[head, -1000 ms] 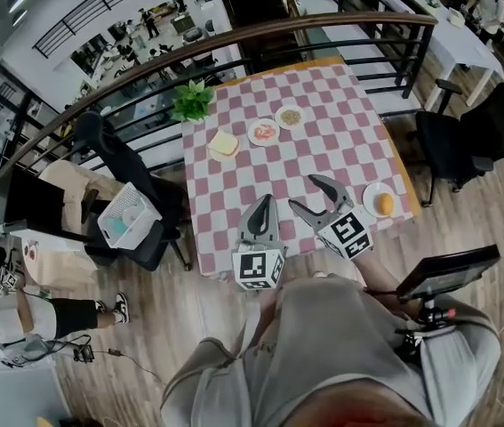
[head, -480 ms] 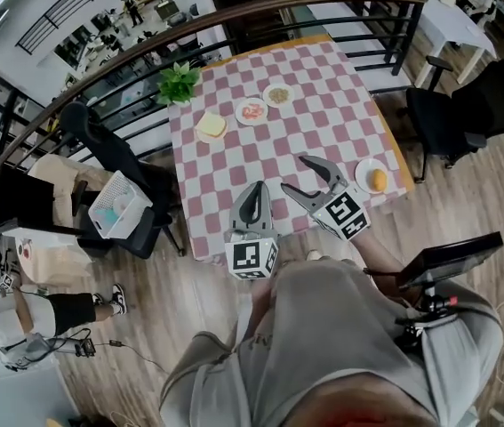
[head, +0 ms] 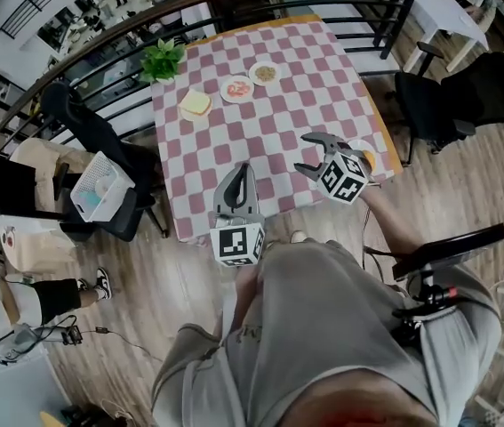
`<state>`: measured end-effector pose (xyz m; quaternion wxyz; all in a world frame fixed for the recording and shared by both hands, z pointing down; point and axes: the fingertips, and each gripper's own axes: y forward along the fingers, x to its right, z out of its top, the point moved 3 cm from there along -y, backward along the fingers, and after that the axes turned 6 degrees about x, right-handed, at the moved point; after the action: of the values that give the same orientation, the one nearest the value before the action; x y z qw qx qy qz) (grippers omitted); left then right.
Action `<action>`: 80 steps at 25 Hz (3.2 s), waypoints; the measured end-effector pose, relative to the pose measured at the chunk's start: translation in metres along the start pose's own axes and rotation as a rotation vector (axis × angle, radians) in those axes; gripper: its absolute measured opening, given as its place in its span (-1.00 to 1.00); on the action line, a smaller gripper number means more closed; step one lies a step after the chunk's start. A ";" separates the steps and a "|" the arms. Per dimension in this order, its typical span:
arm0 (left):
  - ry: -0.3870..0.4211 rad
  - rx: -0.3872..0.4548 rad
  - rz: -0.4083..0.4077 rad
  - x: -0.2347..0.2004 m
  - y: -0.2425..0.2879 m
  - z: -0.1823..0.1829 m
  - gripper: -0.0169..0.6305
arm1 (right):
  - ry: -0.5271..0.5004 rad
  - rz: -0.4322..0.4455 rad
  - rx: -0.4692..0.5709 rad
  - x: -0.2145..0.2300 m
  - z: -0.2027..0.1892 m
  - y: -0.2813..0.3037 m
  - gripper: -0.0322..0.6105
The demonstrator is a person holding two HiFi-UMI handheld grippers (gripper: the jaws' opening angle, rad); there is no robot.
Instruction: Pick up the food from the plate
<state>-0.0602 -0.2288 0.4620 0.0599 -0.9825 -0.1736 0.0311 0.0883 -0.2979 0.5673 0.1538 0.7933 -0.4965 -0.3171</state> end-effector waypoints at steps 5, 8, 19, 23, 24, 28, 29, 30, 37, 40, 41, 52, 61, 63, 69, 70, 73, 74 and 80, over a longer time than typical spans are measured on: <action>0.070 0.001 0.015 -0.003 -0.004 0.007 -0.92 | -0.059 0.154 -0.142 -0.002 -0.066 0.014 -0.02; 0.094 0.002 0.010 -0.002 -0.005 0.008 -0.92 | -0.076 0.192 -0.230 0.001 -0.109 0.017 -0.02; 0.104 -0.012 0.008 -0.002 -0.005 0.009 -0.92 | -0.060 0.223 -0.484 0.028 -0.244 0.011 -0.02; 0.099 -0.008 0.006 -0.002 -0.004 0.009 -0.92 | -0.015 0.249 -0.572 0.037 -0.285 0.007 -0.02; 0.100 -0.012 0.004 -0.002 -0.004 0.009 -0.92 | 0.001 0.248 -0.593 0.039 -0.296 0.006 -0.02; 0.110 -0.026 -0.001 -0.003 -0.004 0.011 -0.92 | 0.084 0.223 -0.676 0.042 -0.345 0.001 -0.02; 0.114 -0.023 0.000 -0.003 -0.003 0.012 -0.92 | 0.122 0.213 -0.688 0.044 -0.355 -0.001 -0.02; 0.115 -0.021 0.000 -0.003 -0.002 0.012 -0.92 | 0.177 0.207 -0.688 0.043 -0.362 -0.001 -0.02; 0.088 -0.047 0.006 -0.005 0.001 0.005 -0.92 | 0.316 0.126 -0.733 0.044 -0.401 -0.001 -0.01; 0.081 -0.062 0.002 -0.004 0.000 0.003 -0.92 | 0.340 0.084 -0.816 0.051 -0.411 -0.017 0.04; 0.075 -0.069 0.001 -0.004 -0.001 0.001 -0.92 | 0.363 0.090 -0.808 0.050 -0.413 -0.017 0.04; 0.066 -0.097 0.021 -0.003 -0.007 -0.008 -0.92 | 0.594 0.058 -0.811 0.055 -0.436 -0.009 0.16; 0.067 -0.117 0.039 -0.004 -0.010 -0.013 -0.92 | 0.632 0.035 -0.823 0.053 -0.443 -0.004 0.22; 0.070 -0.116 0.043 -0.005 -0.010 -0.013 -0.92 | 0.633 0.040 -0.830 0.054 -0.443 -0.003 0.23; 0.071 -0.101 0.048 -0.008 -0.008 -0.011 -0.92 | 0.597 0.042 -0.865 0.054 -0.441 -0.002 0.23; 0.070 -0.100 0.047 -0.008 -0.007 -0.011 -0.92 | 0.596 0.043 -0.865 0.054 -0.441 -0.001 0.23; 0.070 -0.098 0.041 -0.007 -0.005 -0.013 -0.92 | 0.586 0.045 -0.867 0.053 -0.442 0.000 0.23; 0.071 -0.098 0.040 -0.007 -0.005 -0.014 -0.92 | 0.582 0.047 -0.869 0.053 -0.443 0.000 0.23; 0.066 -0.099 0.044 -0.011 -0.004 -0.013 -0.92 | 0.553 0.047 -0.881 0.052 -0.439 0.000 0.23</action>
<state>-0.0706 -0.2299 0.4754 0.0164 -0.9883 -0.1513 -0.0085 0.3926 -0.3750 0.8791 0.6059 0.6959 -0.2744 -0.2708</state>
